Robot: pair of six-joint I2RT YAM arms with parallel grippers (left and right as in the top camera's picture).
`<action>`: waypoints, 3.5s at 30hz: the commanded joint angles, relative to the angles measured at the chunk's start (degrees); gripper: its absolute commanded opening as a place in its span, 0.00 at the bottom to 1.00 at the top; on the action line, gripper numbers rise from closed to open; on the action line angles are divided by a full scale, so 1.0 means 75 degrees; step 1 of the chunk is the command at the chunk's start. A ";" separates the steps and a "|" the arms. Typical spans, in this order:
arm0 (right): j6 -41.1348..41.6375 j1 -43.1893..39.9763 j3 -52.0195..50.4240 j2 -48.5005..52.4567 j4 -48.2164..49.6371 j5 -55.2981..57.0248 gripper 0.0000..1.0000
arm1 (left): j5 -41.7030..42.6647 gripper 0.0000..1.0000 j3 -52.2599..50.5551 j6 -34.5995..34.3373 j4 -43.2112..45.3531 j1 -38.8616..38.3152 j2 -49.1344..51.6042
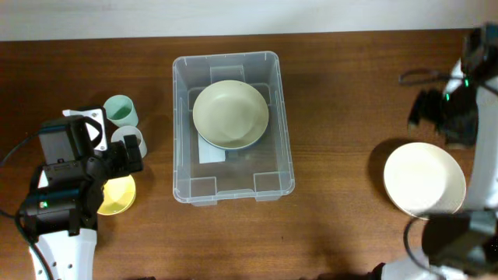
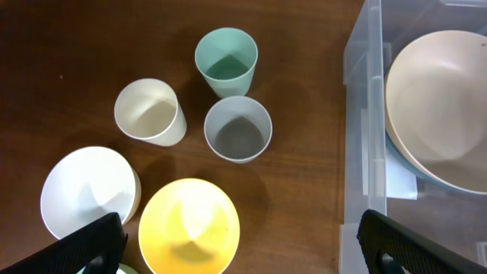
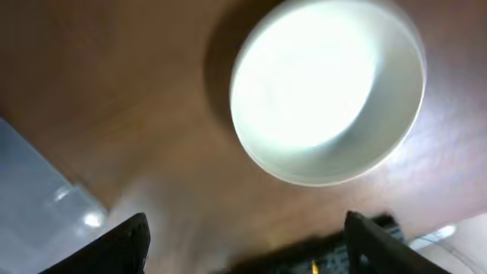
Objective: Pack container
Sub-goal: 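Move the right gripper to the near cream bowl and grasp its rim, then carry the second cream bowl and stack it in the container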
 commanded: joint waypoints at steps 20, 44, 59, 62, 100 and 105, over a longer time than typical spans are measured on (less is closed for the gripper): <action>0.0609 0.0085 -0.5225 -0.1230 0.5155 0.0857 0.99 | 0.0117 0.99 0.0128 -0.0082 -0.0009 0.0038 -0.0017; 0.2343 0.0793 -0.5249 0.1580 0.6371 0.2232 0.89 | 0.0117 0.99 0.0128 -0.0082 -0.0020 0.0038 -0.0017; 0.2337 0.0793 -0.5251 0.1737 0.6368 0.2232 0.47 | 0.0114 1.00 0.0128 -0.0079 -0.0064 0.0038 -0.0017; 0.2334 0.0793 -0.5251 0.1737 0.6371 0.2232 0.38 | 0.0117 0.99 0.0128 -0.0079 -0.0064 0.0038 -0.0017; -0.8239 0.7125 0.1116 0.1081 0.3812 -0.0988 0.04 | 0.0114 0.99 0.0128 -0.0082 -0.0070 0.0038 -0.0017; -0.8399 0.7563 0.1116 0.1818 0.3934 -0.1198 0.04 | 0.0114 0.99 0.0128 -0.0082 -0.0067 0.0038 -0.0017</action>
